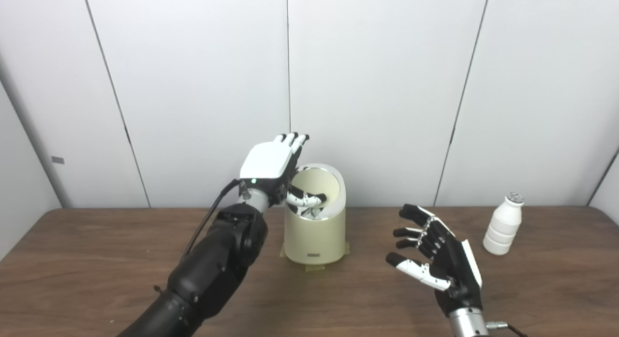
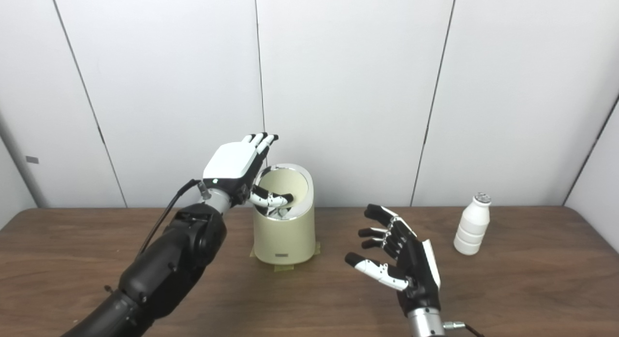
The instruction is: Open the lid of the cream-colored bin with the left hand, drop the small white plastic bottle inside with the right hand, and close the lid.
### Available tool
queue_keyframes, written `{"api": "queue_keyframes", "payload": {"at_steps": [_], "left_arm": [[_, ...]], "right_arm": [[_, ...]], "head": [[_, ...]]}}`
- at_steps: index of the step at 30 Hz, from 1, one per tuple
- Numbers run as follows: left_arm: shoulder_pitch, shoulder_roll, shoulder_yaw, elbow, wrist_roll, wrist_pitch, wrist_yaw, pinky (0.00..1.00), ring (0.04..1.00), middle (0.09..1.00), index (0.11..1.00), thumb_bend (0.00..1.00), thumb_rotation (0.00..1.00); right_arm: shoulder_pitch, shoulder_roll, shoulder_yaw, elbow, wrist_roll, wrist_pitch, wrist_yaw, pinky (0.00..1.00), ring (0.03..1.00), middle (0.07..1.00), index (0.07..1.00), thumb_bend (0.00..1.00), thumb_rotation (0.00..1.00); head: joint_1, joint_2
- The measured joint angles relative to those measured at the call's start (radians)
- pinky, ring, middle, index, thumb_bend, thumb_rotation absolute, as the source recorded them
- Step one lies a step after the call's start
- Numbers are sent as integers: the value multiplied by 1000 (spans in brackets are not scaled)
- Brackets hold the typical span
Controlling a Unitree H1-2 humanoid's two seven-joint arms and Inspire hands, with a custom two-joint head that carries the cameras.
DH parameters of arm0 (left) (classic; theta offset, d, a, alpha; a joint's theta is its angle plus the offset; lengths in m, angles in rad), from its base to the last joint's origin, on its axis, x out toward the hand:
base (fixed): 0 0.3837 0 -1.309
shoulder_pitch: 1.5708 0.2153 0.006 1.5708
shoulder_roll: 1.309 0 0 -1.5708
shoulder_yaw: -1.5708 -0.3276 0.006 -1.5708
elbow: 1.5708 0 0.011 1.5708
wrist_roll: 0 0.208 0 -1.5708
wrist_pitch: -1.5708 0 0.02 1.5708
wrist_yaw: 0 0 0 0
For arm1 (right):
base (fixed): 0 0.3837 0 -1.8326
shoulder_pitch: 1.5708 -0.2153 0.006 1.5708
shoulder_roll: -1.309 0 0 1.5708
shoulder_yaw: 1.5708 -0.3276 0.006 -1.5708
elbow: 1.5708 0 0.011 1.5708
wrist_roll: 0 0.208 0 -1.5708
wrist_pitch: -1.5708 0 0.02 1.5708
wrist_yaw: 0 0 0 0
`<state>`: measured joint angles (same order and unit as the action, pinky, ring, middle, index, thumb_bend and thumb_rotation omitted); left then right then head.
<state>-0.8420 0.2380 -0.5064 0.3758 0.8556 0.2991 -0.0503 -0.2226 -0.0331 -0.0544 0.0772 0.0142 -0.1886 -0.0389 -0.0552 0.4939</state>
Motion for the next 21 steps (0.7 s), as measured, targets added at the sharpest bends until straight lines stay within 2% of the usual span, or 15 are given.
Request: {"api": "queue_keyframes", "payload": {"at_steps": [2,4,6,7,10,13,15,16,18,21], "left_arm": [[16,-8,38,-11,-16,-4,16,854,983,997,1000,854,132],[53,-35,118,-37,-72,-23,68,758,922,960,964,784,192],[93,-68,204,-50,-144,-68,128,712,914,950,938,724,216],[113,-81,242,-60,-183,-90,150,703,916,953,920,707,231],[142,-112,359,-102,-310,-167,206,679,843,876,880,686,270],[151,-116,450,-198,-407,-202,225,659,820,842,853,695,308],[165,-116,486,-269,-454,-203,225,635,805,826,841,694,291],[179,-115,496,-310,-476,-202,215,608,784,810,829,696,247],[235,-110,502,-370,-491,-204,203,582,754,785,813,710,211],[350,-108,505,-397,-519,-195,180,566,716,757,791,762,199]], "right_arm": [[0,0,0,0,0,0,0,521,627,766,746,840,272],[0,-1,0,1,-1,-1,-1,517,629,767,745,828,270],[0,-2,0,4,-2,-1,-1,513,630,767,744,820,266],[0,-2,0,5,-2,-1,-1,502,631,766,743,816,261],[-1,-2,0,8,1,-1,0,497,632,768,746,819,261],[-1,-2,-1,14,4,-4,0,513,627,767,746,810,241],[-5,-4,-4,33,7,-8,1,504,624,765,743,811,235],[-5,-4,-5,40,11,-8,2,498,623,765,741,810,227],[-5,-5,-7,42,18,-8,2,501,621,763,743,813,226],[-6,-10,-7,39,20,-7,2,523,622,764,747,828,237]], "head": [[0,0],[2,-2],[2,-2],[2,-3],[5,-2],[8,-3],[12,-3],[12,-3],[14,-5],[18,-5]]}}
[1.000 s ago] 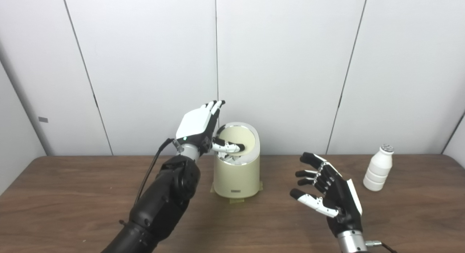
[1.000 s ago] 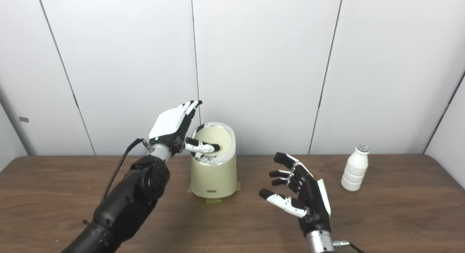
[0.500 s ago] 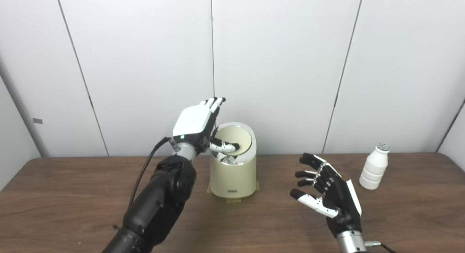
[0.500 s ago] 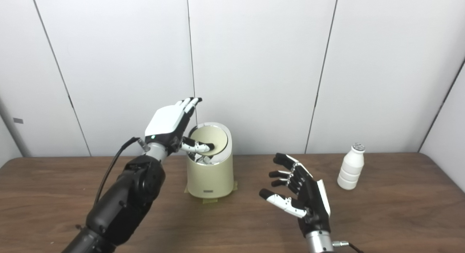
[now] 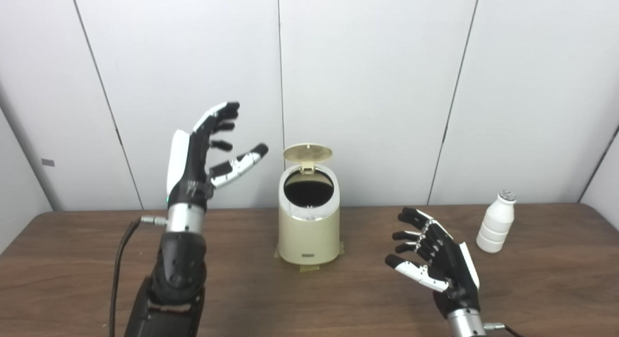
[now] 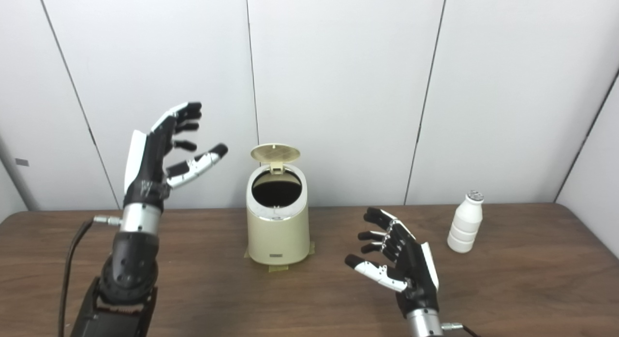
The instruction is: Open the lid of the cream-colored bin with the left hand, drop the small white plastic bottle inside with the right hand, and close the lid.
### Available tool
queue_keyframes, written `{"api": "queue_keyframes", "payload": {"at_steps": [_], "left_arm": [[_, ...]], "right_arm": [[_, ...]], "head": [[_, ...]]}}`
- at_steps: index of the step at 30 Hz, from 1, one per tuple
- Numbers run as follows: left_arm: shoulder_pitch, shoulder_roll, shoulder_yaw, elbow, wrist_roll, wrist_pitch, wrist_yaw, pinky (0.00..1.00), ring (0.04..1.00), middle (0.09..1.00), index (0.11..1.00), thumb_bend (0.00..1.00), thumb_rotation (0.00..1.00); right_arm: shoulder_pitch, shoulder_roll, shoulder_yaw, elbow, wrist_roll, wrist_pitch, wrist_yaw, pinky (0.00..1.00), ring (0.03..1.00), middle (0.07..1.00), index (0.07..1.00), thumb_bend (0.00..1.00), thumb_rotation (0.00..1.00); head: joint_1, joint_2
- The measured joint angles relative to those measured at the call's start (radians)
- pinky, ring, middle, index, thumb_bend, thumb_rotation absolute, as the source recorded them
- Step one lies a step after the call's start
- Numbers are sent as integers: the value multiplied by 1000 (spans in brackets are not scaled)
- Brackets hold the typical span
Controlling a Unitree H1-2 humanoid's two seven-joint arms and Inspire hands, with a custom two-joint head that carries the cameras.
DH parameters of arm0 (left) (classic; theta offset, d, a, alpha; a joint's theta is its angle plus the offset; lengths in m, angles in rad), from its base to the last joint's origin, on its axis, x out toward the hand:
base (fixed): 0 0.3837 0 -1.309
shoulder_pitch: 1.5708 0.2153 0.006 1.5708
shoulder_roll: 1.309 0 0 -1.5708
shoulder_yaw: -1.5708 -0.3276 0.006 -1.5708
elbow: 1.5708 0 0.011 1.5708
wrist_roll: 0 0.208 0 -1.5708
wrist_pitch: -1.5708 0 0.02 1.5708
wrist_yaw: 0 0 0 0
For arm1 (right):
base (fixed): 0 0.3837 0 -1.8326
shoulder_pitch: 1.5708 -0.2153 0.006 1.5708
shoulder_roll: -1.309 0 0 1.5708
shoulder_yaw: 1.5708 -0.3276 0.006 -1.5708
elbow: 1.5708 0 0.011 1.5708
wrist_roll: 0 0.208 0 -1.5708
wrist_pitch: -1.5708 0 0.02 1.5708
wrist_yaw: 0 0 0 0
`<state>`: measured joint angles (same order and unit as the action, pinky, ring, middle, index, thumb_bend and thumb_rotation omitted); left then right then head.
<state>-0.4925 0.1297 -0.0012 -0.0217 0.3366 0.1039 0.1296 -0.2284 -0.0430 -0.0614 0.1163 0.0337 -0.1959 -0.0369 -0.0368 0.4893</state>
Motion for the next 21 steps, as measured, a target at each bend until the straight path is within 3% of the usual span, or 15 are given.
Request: {"api": "queue_keyframes", "payload": {"at_steps": [4,7,14,21], "left_arm": [[130,6,25,-67,-80,34,-60,602,705,756,788,863,274],[181,10,49,-100,-145,32,-86,629,695,753,788,876,314],[299,9,61,-101,-248,-6,-130,509,669,745,783,762,283],[328,1,57,-73,-267,-47,-137,517,657,736,776,698,227]], "right_arm": [[0,-4,0,-7,0,1,0,555,630,775,747,817,229],[1,-7,1,-8,-2,2,0,554,630,765,743,828,232],[1,-11,5,-14,-1,7,5,554,643,775,749,822,236],[1,-18,3,-16,14,8,21,568,619,780,768,821,190]], "head": [[3,3],[3,3],[-5,0],[-44,-6]]}}
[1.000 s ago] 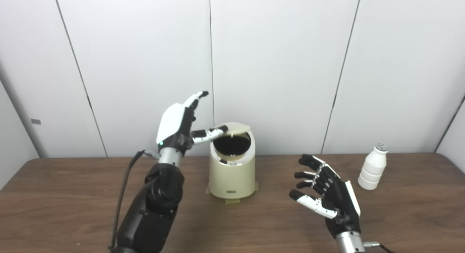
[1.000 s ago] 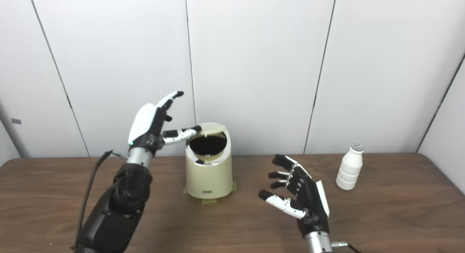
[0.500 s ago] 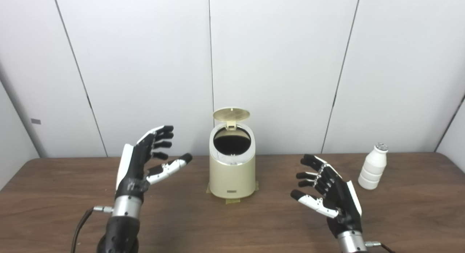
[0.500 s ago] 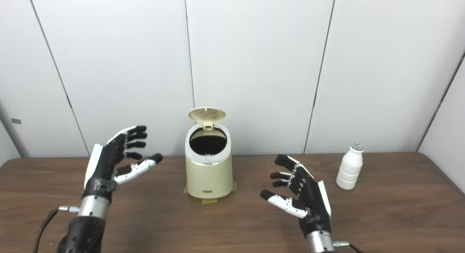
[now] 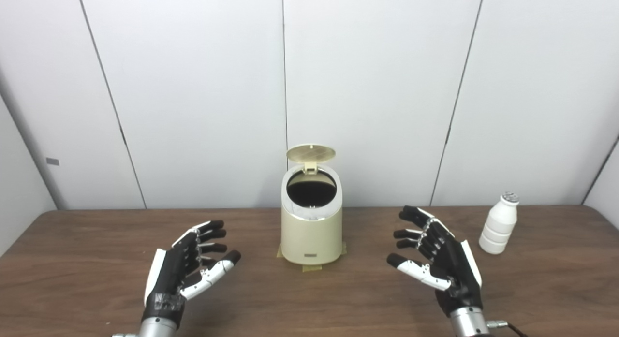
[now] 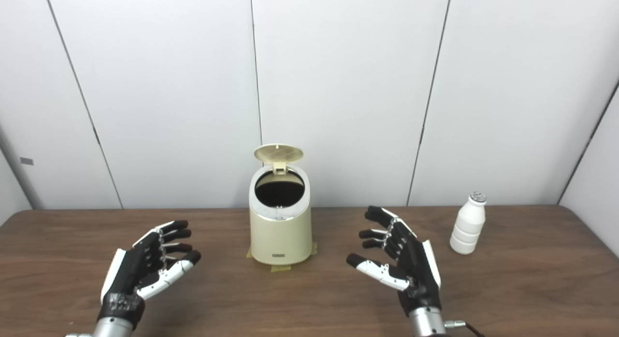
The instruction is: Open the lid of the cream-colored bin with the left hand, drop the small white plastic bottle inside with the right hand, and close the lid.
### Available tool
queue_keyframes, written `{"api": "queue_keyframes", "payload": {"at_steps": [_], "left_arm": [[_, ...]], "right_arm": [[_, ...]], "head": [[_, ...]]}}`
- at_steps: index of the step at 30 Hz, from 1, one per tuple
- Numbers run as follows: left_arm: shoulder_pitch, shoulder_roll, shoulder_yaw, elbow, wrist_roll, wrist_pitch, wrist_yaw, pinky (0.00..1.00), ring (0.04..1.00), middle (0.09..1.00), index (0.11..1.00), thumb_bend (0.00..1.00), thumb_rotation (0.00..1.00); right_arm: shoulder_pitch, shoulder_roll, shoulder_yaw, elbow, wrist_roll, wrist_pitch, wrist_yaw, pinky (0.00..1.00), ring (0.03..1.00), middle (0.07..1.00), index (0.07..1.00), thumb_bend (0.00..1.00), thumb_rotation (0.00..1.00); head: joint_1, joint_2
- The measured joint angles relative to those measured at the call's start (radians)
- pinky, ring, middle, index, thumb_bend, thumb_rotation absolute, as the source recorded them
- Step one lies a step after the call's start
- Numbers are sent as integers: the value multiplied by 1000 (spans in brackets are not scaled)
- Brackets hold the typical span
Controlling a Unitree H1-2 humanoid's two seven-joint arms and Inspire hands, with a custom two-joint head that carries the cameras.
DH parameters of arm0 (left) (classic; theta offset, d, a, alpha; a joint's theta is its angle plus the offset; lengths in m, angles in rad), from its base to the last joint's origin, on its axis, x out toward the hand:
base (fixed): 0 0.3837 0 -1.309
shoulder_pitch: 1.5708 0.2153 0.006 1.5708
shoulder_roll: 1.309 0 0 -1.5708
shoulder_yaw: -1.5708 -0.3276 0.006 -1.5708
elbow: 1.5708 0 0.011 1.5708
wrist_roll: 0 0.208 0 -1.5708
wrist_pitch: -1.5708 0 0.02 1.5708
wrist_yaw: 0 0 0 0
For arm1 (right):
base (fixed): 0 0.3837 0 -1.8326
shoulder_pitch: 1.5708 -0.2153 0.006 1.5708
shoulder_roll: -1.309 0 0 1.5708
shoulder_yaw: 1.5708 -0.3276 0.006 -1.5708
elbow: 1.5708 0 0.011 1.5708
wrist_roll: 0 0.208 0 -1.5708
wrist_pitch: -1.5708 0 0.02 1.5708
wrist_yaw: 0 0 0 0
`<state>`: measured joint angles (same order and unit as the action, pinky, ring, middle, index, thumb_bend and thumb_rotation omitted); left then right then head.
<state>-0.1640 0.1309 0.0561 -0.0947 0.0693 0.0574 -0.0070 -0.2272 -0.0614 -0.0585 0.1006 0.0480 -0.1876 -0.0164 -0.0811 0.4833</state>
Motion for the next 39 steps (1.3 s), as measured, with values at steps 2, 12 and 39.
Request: {"api": "queue_keyframes", "payload": {"at_steps": [2,12,39], "left_arm": [[0,2,-2,12,-2,-5,-5,526,659,733,777,709,241],[-4,40,3,72,-15,-58,-33,530,658,730,760,659,164],[-20,69,19,109,-41,-74,-55,552,674,751,780,627,46]], "right_arm": [[-7,-16,-1,-3,3,15,13,621,636,775,767,807,185],[-290,-334,-40,-183,-118,230,82,618,616,718,754,816,144],[-193,-550,-169,117,-95,326,177,872,956,1000,1000,992,369]], "head": [[-46,-8],[-196,-64],[-287,-89]]}}
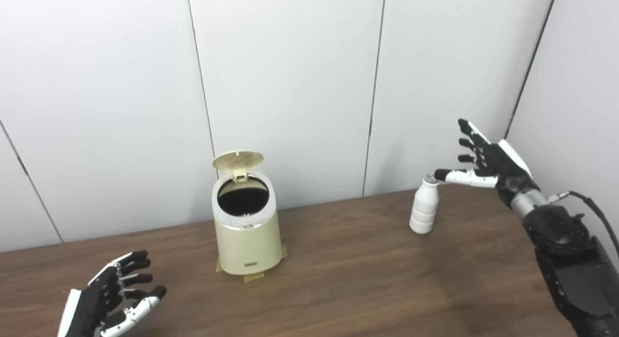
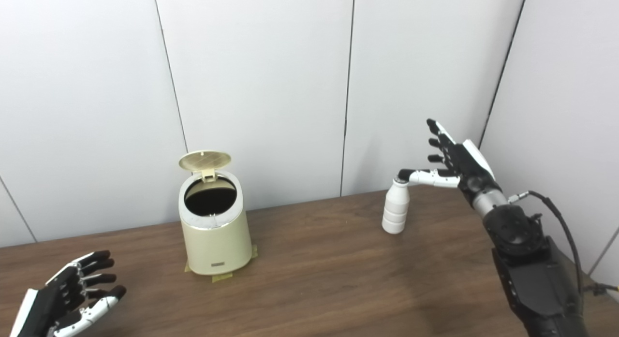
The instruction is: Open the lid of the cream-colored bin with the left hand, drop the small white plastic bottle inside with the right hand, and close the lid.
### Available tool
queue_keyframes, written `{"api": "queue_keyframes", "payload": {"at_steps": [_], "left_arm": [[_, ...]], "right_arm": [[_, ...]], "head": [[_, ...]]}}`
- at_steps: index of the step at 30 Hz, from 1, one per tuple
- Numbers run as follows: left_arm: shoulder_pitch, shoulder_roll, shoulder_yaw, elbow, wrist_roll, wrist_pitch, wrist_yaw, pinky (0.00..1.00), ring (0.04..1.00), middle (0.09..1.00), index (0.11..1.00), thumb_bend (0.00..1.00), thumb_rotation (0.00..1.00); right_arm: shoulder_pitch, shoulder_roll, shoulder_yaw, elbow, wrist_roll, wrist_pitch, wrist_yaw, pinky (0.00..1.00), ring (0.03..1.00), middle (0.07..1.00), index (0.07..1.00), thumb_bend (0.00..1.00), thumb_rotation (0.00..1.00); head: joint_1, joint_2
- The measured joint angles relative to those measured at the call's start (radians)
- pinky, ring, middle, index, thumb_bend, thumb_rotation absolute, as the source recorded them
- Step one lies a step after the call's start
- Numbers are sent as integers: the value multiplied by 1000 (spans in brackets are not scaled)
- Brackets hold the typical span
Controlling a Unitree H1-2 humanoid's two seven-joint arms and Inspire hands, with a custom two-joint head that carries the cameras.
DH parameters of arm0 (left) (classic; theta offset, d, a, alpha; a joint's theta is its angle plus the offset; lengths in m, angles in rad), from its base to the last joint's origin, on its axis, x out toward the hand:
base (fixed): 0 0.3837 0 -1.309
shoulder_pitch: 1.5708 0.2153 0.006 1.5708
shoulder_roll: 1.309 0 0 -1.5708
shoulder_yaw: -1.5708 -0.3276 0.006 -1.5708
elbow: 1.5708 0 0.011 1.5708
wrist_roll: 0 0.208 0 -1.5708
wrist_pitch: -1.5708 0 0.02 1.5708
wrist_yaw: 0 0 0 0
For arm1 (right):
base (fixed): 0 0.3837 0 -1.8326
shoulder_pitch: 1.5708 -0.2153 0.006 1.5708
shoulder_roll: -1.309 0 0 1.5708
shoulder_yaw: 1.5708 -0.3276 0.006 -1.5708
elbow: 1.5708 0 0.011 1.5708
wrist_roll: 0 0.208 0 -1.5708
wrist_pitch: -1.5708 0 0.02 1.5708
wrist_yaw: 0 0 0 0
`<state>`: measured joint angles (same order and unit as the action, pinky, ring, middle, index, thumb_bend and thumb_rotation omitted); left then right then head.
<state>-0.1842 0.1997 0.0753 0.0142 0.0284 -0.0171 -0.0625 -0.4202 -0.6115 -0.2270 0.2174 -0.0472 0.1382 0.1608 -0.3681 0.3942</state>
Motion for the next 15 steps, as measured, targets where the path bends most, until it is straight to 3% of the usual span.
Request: {"api": "queue_keyframes", "payload": {"at_steps": [5,15], "left_arm": [[0,0,1,-9,-1,2,-1,550,676,750,779,624,30],[0,1,3,-27,-3,31,-14,556,675,750,776,611,1]], "right_arm": [[17,6,-2,42,33,-1,8,947,982,1000,1000,927,255],[32,27,24,90,37,-2,11,892,967,998,1000,801,195]], "head": [[-3,2],[-3,8]]}}
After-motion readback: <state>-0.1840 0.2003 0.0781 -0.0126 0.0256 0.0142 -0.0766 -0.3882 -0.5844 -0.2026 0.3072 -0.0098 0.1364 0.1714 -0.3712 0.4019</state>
